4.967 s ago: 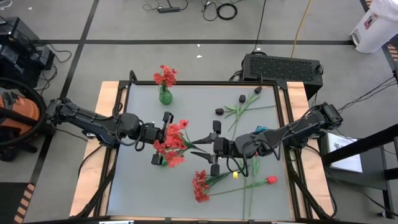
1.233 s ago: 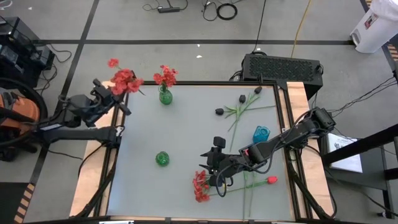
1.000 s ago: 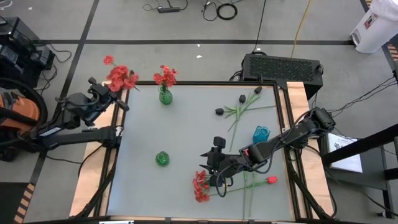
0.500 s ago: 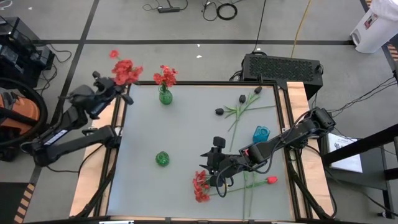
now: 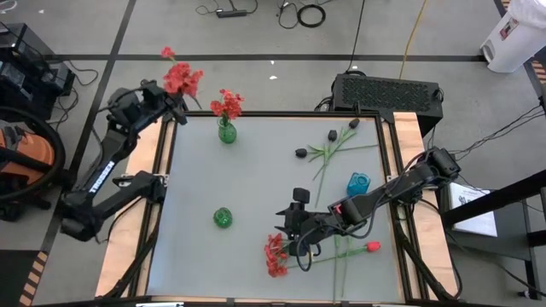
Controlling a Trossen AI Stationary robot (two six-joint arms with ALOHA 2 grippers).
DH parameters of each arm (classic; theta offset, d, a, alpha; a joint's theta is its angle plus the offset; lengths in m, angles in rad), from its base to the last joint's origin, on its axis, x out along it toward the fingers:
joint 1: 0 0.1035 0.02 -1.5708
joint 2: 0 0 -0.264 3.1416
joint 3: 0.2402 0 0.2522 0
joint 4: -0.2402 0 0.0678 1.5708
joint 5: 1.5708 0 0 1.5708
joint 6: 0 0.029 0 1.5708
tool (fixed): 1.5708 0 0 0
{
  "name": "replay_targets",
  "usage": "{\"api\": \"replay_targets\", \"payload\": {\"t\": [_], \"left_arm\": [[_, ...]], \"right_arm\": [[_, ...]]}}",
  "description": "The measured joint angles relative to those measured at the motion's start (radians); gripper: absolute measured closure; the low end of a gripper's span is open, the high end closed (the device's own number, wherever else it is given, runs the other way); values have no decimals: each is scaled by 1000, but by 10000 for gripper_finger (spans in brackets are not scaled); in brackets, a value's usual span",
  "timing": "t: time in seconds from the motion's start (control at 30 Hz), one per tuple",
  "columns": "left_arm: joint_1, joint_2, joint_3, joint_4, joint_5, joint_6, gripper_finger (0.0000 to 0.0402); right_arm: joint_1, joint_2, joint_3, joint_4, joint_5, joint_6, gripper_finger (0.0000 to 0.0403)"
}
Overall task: Sort flowers into vase by color
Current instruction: Put the top orange flowers into the top green vase
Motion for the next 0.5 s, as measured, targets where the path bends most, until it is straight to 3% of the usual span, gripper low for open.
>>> {"api": "replay_targets", "payload": {"t": [0.3, 0.43, 0.5], "left_arm": [[238, 77, 0, 67, 455, -48, 400], [282, 82, 0, 74, 672, -61, 400], [284, 81, 0, 91, 726, -73, 400]], "right_arm": [[6, 0, 0, -3, 0, 20, 234], [6, 0, 0, -3, 0, 21, 234], [6, 0, 0, -3, 0, 21, 234]]}}
